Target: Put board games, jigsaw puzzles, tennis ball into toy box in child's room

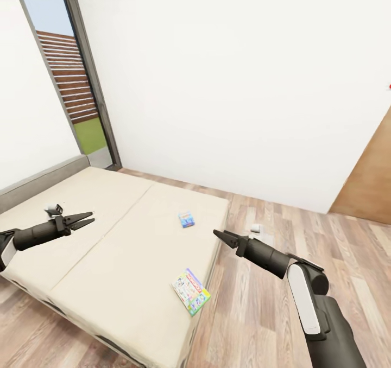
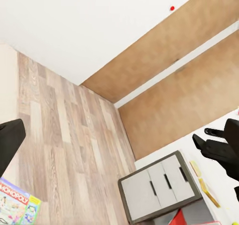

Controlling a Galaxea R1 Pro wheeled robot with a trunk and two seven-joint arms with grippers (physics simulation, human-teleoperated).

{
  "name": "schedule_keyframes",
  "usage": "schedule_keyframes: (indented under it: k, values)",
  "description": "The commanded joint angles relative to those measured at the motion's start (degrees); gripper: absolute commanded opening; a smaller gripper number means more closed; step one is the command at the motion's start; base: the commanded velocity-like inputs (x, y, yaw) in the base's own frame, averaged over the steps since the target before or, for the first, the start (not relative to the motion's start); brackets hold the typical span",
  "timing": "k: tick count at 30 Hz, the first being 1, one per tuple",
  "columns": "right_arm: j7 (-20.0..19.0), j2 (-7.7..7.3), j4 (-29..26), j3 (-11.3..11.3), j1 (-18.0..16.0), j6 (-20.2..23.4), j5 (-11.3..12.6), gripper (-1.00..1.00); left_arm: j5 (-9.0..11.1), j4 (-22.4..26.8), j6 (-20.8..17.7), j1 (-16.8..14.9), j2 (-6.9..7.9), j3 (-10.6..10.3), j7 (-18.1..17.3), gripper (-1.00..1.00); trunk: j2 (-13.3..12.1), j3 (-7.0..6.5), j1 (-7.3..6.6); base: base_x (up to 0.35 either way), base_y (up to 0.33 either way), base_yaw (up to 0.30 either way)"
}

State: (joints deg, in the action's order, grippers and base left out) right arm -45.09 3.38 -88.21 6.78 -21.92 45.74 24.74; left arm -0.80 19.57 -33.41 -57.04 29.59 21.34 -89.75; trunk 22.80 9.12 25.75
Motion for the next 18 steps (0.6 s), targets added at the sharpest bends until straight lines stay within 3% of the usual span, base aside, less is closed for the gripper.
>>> schedule_keyframes:
  k: [1, 10, 18]
  values:
    - [-0.2, 0.04, 0.0, 0.1, 0.0, 0.3, 0.0, 1.0, -0.2, 0.0, -0.6, -0.1, -0.11, 0.1, -0.2, 1.0, 0.1, 0.12, 0.03, 0.0, -0.171, 0.291]
    - [-0.4, 0.04, 0.1, 0.2, 0.0, 0.3, 0.0, 1.0, -0.2, 0.0, -0.6, -0.1, -0.34, 0.1, -0.2, 1.0, 0.1, 0.12, 0.03, 0.0, -0.098, 0.282]
    - [-0.7, 0.01, 0.1, 0.2, 0.0, 0.3, 0.1, 1.0, -0.2, 0.0, -0.5, -0.1, -0.38, 0.1, -0.2, 1.0, 0.1, 0.12, 0.03, 0.0, -0.007, 0.142]
